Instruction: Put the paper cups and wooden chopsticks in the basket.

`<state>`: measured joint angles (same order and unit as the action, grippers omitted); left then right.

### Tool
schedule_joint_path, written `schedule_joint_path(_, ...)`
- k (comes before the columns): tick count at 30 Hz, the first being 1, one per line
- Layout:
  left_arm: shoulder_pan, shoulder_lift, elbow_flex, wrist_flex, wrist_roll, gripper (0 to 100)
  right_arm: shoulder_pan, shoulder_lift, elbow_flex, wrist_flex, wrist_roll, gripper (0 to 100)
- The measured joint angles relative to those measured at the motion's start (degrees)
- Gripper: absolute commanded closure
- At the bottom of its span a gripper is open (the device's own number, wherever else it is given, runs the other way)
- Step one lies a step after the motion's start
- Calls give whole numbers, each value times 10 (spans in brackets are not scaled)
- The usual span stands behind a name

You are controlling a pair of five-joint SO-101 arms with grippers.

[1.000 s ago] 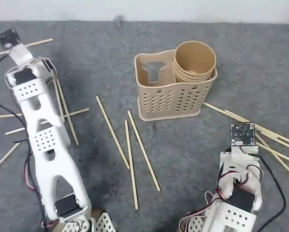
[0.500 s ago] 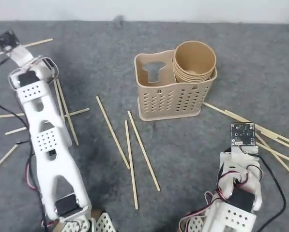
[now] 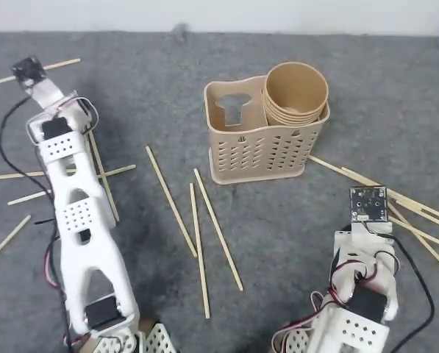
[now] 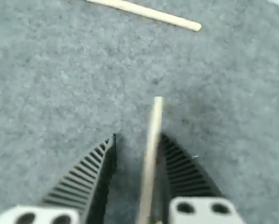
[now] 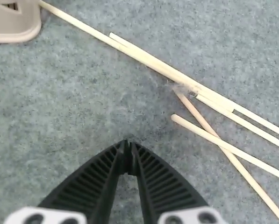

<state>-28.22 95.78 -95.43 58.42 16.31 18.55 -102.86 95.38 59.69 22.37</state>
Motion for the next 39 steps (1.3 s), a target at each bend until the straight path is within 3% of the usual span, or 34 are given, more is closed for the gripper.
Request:
schedule_joint_path(9,-6,-84,3,124,-8,988,0,0,0,0,0,990)
schedule_joint_path(19,-35,-252,3,387,-19,988,0,0,0,0,0,990)
schedule_joint_path(39,-233,-280,257,403,-177,988,0,0,0,0,0,990)
